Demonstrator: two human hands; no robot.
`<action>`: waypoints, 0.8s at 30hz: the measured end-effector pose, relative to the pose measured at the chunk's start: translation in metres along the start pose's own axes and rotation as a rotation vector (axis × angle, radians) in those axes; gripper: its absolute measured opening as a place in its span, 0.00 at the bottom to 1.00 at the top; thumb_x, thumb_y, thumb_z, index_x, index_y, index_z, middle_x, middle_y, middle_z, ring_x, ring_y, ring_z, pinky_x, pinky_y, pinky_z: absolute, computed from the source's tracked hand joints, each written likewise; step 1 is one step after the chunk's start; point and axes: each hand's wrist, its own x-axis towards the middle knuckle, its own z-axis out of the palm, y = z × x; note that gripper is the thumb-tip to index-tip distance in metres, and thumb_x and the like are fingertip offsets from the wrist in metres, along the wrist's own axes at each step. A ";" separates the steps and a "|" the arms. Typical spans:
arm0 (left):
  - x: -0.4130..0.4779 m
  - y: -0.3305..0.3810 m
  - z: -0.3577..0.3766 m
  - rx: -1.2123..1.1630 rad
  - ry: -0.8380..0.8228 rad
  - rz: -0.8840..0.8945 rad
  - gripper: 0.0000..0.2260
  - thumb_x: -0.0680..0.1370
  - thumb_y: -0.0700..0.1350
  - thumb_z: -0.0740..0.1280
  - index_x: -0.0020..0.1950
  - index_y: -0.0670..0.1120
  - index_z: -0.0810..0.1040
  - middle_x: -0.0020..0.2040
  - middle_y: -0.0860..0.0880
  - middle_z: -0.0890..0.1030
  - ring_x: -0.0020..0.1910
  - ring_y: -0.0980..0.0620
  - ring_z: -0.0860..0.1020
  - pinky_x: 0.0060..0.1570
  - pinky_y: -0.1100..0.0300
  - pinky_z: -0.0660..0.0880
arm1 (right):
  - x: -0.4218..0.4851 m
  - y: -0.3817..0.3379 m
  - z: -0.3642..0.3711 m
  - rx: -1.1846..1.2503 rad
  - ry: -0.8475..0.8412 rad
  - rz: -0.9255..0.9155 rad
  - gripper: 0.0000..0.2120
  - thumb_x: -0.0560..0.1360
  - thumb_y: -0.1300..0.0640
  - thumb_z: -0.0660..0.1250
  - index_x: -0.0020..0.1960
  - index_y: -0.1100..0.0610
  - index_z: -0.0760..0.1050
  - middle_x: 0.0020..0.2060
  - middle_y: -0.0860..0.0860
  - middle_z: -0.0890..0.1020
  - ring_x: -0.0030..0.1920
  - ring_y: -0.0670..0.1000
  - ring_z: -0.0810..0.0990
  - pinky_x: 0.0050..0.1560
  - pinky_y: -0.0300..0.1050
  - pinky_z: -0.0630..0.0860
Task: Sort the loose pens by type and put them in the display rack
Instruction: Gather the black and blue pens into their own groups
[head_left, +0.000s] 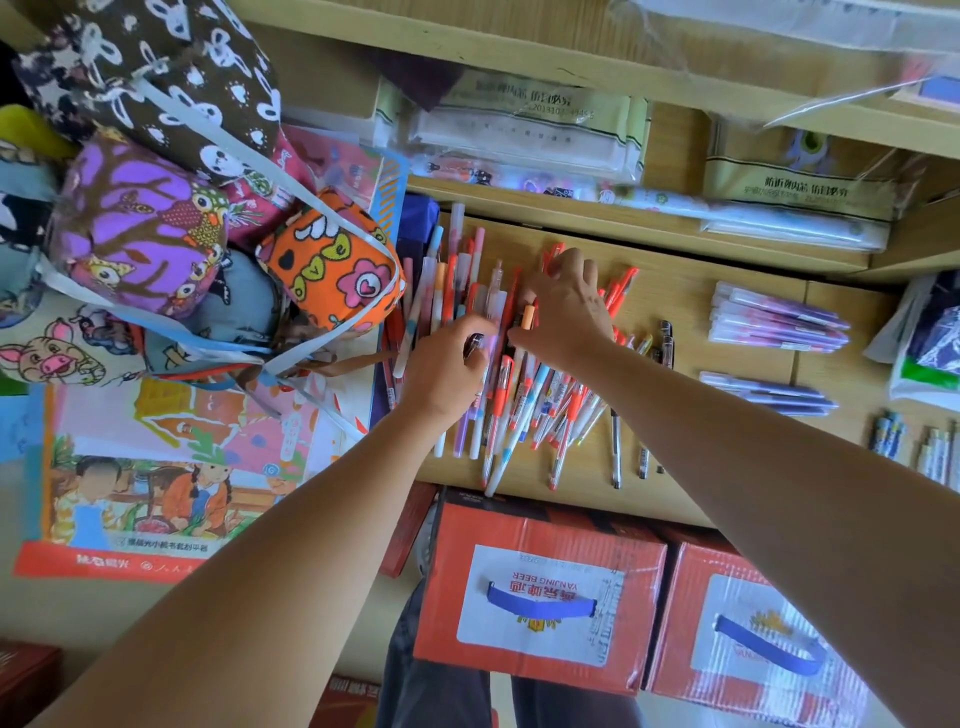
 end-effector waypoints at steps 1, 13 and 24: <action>-0.002 0.000 -0.001 0.006 -0.004 0.003 0.12 0.80 0.37 0.62 0.60 0.47 0.77 0.39 0.53 0.77 0.33 0.46 0.80 0.39 0.45 0.79 | -0.002 0.000 -0.001 -0.021 0.014 -0.005 0.23 0.67 0.45 0.73 0.57 0.54 0.73 0.61 0.56 0.64 0.62 0.57 0.64 0.56 0.51 0.76; -0.013 -0.007 0.000 0.158 -0.032 0.059 0.13 0.81 0.37 0.59 0.60 0.46 0.79 0.56 0.48 0.82 0.46 0.52 0.79 0.51 0.60 0.73 | -0.008 -0.001 0.008 0.171 -0.023 0.053 0.20 0.66 0.42 0.75 0.51 0.52 0.77 0.62 0.55 0.63 0.64 0.56 0.61 0.66 0.50 0.64; -0.017 -0.009 0.018 0.243 0.104 0.003 0.11 0.72 0.50 0.74 0.49 0.48 0.78 0.44 0.53 0.78 0.42 0.55 0.76 0.40 0.64 0.67 | -0.011 0.007 -0.009 0.896 0.175 0.199 0.09 0.75 0.58 0.67 0.55 0.57 0.73 0.41 0.49 0.80 0.38 0.47 0.77 0.38 0.40 0.74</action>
